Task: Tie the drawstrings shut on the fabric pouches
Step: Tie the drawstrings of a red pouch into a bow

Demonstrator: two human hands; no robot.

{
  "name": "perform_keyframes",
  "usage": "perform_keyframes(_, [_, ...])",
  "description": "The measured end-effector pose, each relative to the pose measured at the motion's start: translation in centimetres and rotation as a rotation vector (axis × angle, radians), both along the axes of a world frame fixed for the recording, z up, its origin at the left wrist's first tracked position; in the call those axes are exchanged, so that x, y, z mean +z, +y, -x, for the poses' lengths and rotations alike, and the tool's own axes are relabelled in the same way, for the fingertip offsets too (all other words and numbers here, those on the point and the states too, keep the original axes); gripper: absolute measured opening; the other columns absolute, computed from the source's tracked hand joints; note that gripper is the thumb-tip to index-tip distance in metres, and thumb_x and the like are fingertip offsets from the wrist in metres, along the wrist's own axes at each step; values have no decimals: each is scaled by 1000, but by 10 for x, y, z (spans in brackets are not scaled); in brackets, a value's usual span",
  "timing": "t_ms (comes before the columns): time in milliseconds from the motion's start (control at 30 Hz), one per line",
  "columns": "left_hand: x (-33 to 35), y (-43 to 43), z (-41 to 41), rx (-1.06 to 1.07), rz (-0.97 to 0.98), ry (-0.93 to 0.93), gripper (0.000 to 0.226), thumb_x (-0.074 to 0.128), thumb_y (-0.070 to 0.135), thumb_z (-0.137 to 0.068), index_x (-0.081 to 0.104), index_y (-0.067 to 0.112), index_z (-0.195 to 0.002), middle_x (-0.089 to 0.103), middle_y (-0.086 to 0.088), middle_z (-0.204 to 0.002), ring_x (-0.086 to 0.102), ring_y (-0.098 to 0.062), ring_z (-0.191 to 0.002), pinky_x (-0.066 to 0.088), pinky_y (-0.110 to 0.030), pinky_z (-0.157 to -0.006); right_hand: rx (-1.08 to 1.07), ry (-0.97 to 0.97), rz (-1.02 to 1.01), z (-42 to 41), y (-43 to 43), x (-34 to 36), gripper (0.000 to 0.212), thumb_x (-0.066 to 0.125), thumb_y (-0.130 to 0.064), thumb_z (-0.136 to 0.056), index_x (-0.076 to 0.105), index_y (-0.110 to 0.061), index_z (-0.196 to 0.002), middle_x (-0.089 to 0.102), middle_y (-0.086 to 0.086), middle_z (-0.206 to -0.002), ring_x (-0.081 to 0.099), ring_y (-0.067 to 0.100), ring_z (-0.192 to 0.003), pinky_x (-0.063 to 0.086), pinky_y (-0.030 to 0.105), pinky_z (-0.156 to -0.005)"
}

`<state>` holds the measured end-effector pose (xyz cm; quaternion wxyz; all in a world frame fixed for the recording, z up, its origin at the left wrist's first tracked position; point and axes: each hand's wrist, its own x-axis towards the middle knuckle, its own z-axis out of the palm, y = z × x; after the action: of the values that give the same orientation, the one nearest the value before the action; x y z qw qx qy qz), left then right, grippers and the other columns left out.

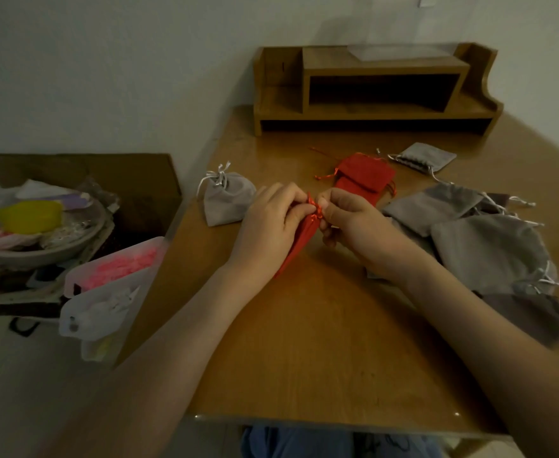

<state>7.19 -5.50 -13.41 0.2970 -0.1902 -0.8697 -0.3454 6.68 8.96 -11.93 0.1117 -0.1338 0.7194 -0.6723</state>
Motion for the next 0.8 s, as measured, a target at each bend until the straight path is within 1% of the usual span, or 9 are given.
perform_keyframes(100, [-1, -1, 1, 51, 21, 21, 15, 63, 15, -88, 56, 9, -76, 50, 5, -77, 46, -12, -78, 31, -12, -71, -48, 31, -33, 1, -2, -1, 21, 39, -8, -101, 48, -14, -83, 49, 0, -68, 44, 5, -54, 37, 17, -50])
perform_keyframes(233, [-2, -7, 4, 83, 118, 112, 20, 53, 22, -90, 54, 9, -74, 46, 5, -75, 41, -13, -77, 27, -17, -72, -179, 145, -180, 7, -2, -5, 22, 41, -12, -101, 49, -17, -81, 52, -2, -70, 44, 1, -50, 37, 15, -50])
perform_keyframes(333, [-2, -6, 3, 85, 162, 120, 20, 51, 20, -92, 54, 8, -77, 47, 3, -77, 40, -14, -79, 27, -19, -72, -222, 164, -212, 9, -2, -9, 23, 42, -14, -101, 49, -20, -80, 52, -2, -69, 44, 6, -54, 38, 22, -56])
perform_keyframes(467, [2, -4, -5, 5, 14, -78, 14, 47, 18, -98, 52, 11, -87, 64, -3, -92, 58, -16, -86, 40, -24, -72, -200, 110, -140, 9, -2, -8, 22, 43, -13, -101, 50, -16, -80, 51, -1, -68, 44, 4, -49, 38, 19, -49])
perform_keyframes(567, [6, -6, -7, -7, -14, -289, 15, 43, 21, -101, 43, 16, -87, 55, 4, -71, 52, -10, -62, 37, -21, -56, -139, 137, -117, 9, 3, -6, 16, 45, -15, -100, 53, -15, -86, 57, -1, -72, 48, 4, -53, 40, 17, -49])
perform_keyframes(633, [8, -8, -5, 76, 39, -353, 15, 39, 23, -102, 42, 15, -90, 49, 5, -70, 47, -8, -59, 36, -18, -52, -144, 172, -186, 9, 5, -7, 13, 46, -19, -100, 56, -17, -93, 62, -2, -77, 52, 3, -57, 41, 17, -51])
perform_keyframes(700, [10, -15, -3, 230, 85, -331, 15, 36, 23, -103, 45, 12, -97, 52, 3, -81, 48, -11, -69, 36, -16, -60, -168, 191, -247, 10, 5, -8, 11, 47, -21, -100, 57, -17, -101, 64, -3, -81, 54, 3, -60, 43, 18, -54])
perform_keyframes(733, [9, -21, -1, 341, 136, -262, 17, 36, 21, -103, 48, 9, -103, 55, -2, -91, 51, -16, -81, 37, -17, -70, -172, 203, -272, 9, 5, -9, 11, 48, -19, -99, 57, -17, -104, 64, -3, -81, 54, 3, -61, 44, 18, -54])
perform_keyframes(800, [9, -33, 1, 568, 305, -185, 26, 35, 18, -103, 48, 1, -118, 57, -14, -114, 53, -28, -105, 38, -32, -89, -165, 259, -366, 8, 4, -9, 12, 50, -13, -97, 55, -18, -107, 63, -4, -80, 55, 6, -65, 46, 22, -58])
